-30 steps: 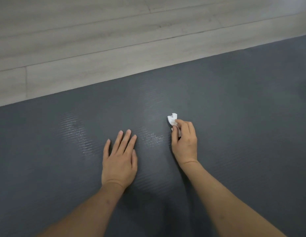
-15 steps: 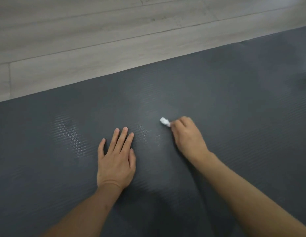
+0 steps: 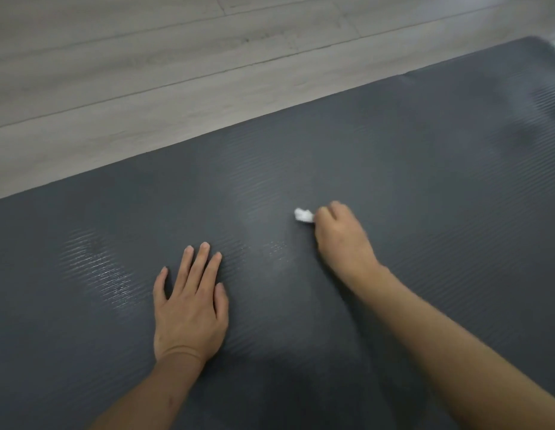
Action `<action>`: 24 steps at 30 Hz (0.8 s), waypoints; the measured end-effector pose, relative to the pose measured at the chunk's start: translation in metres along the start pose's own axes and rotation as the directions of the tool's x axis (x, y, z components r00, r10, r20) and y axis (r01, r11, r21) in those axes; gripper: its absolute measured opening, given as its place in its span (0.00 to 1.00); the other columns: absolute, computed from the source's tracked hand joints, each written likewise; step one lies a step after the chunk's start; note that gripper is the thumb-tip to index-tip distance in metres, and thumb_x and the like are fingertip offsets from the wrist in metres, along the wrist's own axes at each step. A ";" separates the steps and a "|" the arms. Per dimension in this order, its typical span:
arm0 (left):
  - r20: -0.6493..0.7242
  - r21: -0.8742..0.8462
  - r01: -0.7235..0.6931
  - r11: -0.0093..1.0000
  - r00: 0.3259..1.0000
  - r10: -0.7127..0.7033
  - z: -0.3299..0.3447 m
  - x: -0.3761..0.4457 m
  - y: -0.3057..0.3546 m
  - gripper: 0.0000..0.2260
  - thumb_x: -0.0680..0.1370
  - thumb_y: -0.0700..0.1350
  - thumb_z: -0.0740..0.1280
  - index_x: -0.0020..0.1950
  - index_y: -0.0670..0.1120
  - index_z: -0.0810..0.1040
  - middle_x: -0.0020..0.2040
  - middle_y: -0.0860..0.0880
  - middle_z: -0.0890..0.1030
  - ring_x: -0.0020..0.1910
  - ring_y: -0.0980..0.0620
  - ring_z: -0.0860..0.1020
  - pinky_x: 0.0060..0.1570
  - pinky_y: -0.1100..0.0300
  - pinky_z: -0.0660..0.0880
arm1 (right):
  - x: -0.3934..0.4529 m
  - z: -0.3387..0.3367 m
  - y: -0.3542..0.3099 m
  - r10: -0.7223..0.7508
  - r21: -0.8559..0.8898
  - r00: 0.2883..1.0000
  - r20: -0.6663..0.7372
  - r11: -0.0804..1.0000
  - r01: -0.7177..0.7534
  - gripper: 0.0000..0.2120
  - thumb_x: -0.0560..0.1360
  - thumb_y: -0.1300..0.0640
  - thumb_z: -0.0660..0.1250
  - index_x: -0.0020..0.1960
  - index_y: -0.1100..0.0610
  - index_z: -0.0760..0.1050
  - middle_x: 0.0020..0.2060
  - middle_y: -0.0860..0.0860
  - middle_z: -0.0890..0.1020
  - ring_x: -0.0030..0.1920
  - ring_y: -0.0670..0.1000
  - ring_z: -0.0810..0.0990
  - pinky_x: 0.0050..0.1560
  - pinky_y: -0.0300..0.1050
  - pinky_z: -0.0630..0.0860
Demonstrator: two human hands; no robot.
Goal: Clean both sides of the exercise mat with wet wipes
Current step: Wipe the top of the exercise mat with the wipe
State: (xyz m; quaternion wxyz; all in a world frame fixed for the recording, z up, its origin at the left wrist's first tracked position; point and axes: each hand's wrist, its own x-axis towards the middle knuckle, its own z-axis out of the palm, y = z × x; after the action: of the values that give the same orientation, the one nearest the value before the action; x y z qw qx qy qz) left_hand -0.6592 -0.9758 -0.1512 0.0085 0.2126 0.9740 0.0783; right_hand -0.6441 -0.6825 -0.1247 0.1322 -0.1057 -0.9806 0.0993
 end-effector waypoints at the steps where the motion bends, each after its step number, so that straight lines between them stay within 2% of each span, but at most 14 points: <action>1: -0.003 0.000 -0.001 1.000 1.000 0.001 0.000 0.000 0.000 0.26 0.83 0.52 0.50 0.80 0.49 0.68 0.83 0.53 0.60 0.83 0.52 0.55 0.79 0.39 0.55 | 0.017 -0.010 0.037 0.161 -0.060 0.984 -0.072 0.984 -0.165 0.05 0.74 0.66 0.62 0.40 0.62 0.70 0.39 0.62 0.73 0.39 0.63 0.74 0.38 0.56 0.68; 3: -0.003 0.005 0.002 1.000 1.000 -0.002 0.000 0.000 0.000 0.26 0.84 0.52 0.50 0.80 0.48 0.67 0.83 0.53 0.60 0.83 0.52 0.55 0.79 0.40 0.55 | 0.032 -0.023 0.081 0.390 -0.094 0.905 -0.171 0.908 -0.409 0.04 0.74 0.66 0.62 0.40 0.64 0.70 0.39 0.65 0.74 0.39 0.66 0.75 0.38 0.57 0.70; 6: 0.004 0.009 0.008 1.000 1.000 -0.008 0.000 0.000 0.000 0.26 0.84 0.52 0.49 0.81 0.49 0.67 0.83 0.53 0.59 0.83 0.53 0.54 0.79 0.40 0.55 | 0.018 -0.011 0.022 0.453 -0.029 0.873 -0.183 0.885 -0.465 0.02 0.72 0.67 0.64 0.41 0.64 0.72 0.39 0.63 0.77 0.39 0.65 0.76 0.38 0.55 0.71; 8: 0.010 0.007 0.011 1.000 1.000 -0.011 0.000 0.000 0.000 0.26 0.84 0.52 0.50 0.80 0.49 0.67 0.83 0.53 0.59 0.83 0.53 0.54 0.79 0.40 0.54 | -0.015 0.005 -0.057 0.289 0.068 0.956 -0.059 0.956 -0.285 0.05 0.70 0.68 0.68 0.41 0.61 0.73 0.38 0.59 0.76 0.38 0.61 0.75 0.38 0.53 0.69; 10: 0.016 0.009 0.008 1.000 1.000 -0.008 -0.001 0.000 0.000 0.26 0.84 0.52 0.50 0.81 0.49 0.67 0.83 0.53 0.59 0.83 0.53 0.54 0.79 0.40 0.54 | -0.052 0.010 -0.111 -0.009 0.141 0.996 0.092 0.990 -0.004 0.07 0.71 0.67 0.69 0.43 0.59 0.72 0.39 0.56 0.75 0.39 0.58 0.74 0.37 0.50 0.70; 11: 0.017 0.012 0.006 1.000 1.000 -0.006 0.000 0.000 0.000 0.26 0.84 0.52 0.49 0.81 0.49 0.66 0.83 0.53 0.59 0.83 0.53 0.54 0.79 0.40 0.54 | -0.056 0.007 -0.109 -0.140 0.152 0.982 0.124 0.981 0.121 0.06 0.73 0.65 0.67 0.45 0.58 0.71 0.40 0.56 0.74 0.40 0.57 0.73 0.36 0.51 0.71; 12: 0.017 0.015 0.005 1.000 1.000 -0.005 0.000 0.000 0.000 0.26 0.84 0.52 0.49 0.81 0.49 0.66 0.83 0.53 0.58 0.83 0.53 0.53 0.79 0.40 0.54 | -0.048 0.004 -0.087 -0.173 0.138 0.977 0.121 0.978 0.157 0.03 0.74 0.62 0.64 0.45 0.57 0.70 0.41 0.56 0.74 0.40 0.58 0.74 0.36 0.52 0.72; 14: 0.012 0.015 0.005 1.000 1.000 -0.006 0.000 0.000 0.000 0.26 0.84 0.53 0.49 0.81 0.49 0.66 0.83 0.53 0.59 0.83 0.53 0.53 0.79 0.40 0.54 | -0.014 -0.007 -0.017 0.059 0.028 0.996 0.073 0.998 -0.061 0.08 0.76 0.57 0.56 0.45 0.60 0.71 0.42 0.61 0.76 0.42 0.62 0.75 0.40 0.54 0.73; 15: 0.011 0.014 0.007 1.000 1.000 -0.007 -0.001 0.000 0.000 0.26 0.84 0.53 0.49 0.81 0.49 0.66 0.83 0.53 0.59 0.83 0.53 0.53 0.79 0.40 0.54 | 0.003 -0.017 0.024 0.252 -0.037 0.967 0.029 0.967 -0.251 0.11 0.76 0.57 0.54 0.45 0.63 0.73 0.43 0.64 0.76 0.43 0.64 0.76 0.42 0.56 0.73; 17: 0.012 0.011 0.010 1.000 1.000 -0.010 -0.001 0.001 0.001 0.26 0.84 0.53 0.49 0.81 0.49 0.66 0.83 0.53 0.59 0.83 0.53 0.54 0.79 0.40 0.54 | 0.019 -0.036 0.078 0.535 -0.050 0.841 -0.078 0.841 -0.539 0.10 0.78 0.61 0.56 0.47 0.66 0.73 0.47 0.67 0.77 0.46 0.68 0.76 0.47 0.59 0.72; 19: 0.014 0.007 0.009 1.000 1.000 -0.009 -0.001 0.000 0.002 0.26 0.84 0.53 0.49 0.81 0.49 0.67 0.83 0.53 0.59 0.83 0.53 0.53 0.79 0.40 0.54 | 0.015 -0.032 0.053 0.597 -0.041 0.790 -0.140 0.793 -0.607 0.07 0.78 0.63 0.60 0.48 0.66 0.74 0.47 0.65 0.78 0.47 0.67 0.78 0.47 0.58 0.73; 20: 0.018 0.006 0.006 1.000 1.000 -0.006 -0.001 0.000 0.002 0.26 0.84 0.53 0.49 0.81 0.49 0.66 0.83 0.53 0.59 0.83 0.53 0.53 0.79 0.40 0.53 | 0.005 -0.021 0.016 0.553 -0.029 0.826 -0.111 0.829 -0.559 0.05 0.77 0.64 0.62 0.47 0.65 0.75 0.45 0.64 0.79 0.45 0.65 0.78 0.45 0.56 0.74; 22: 0.020 0.004 0.006 1.000 1.000 -0.007 -0.001 0.000 0.001 0.26 0.84 0.53 0.49 0.81 0.49 0.66 0.83 0.53 0.59 0.83 0.53 0.53 0.79 0.40 0.53 | -0.026 -0.001 -0.069 0.292 0.049 0.956 0.029 0.955 -0.293 0.02 0.73 0.67 0.67 0.44 0.61 0.75 0.40 0.59 0.78 0.40 0.61 0.78 0.39 0.52 0.74; 24: 0.017 -0.003 0.002 1.000 1.000 -0.002 -0.002 0.000 0.001 0.26 0.84 0.53 0.49 0.80 0.48 0.67 0.83 0.52 0.60 0.83 0.53 0.54 0.79 0.40 0.54 | -0.054 0.006 -0.105 -0.012 0.113 0.991 0.137 0.994 -0.003 0.06 0.72 0.67 0.67 0.43 0.59 0.73 0.39 0.56 0.75 0.38 0.58 0.74 0.36 0.52 0.73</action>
State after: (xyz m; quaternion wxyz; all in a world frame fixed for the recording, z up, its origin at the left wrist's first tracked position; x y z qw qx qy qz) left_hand -0.6592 -0.9755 -0.1493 0.0171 0.2123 0.9739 0.0780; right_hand -0.6144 -0.7970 -0.1198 0.0705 -0.0887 -0.9804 0.1613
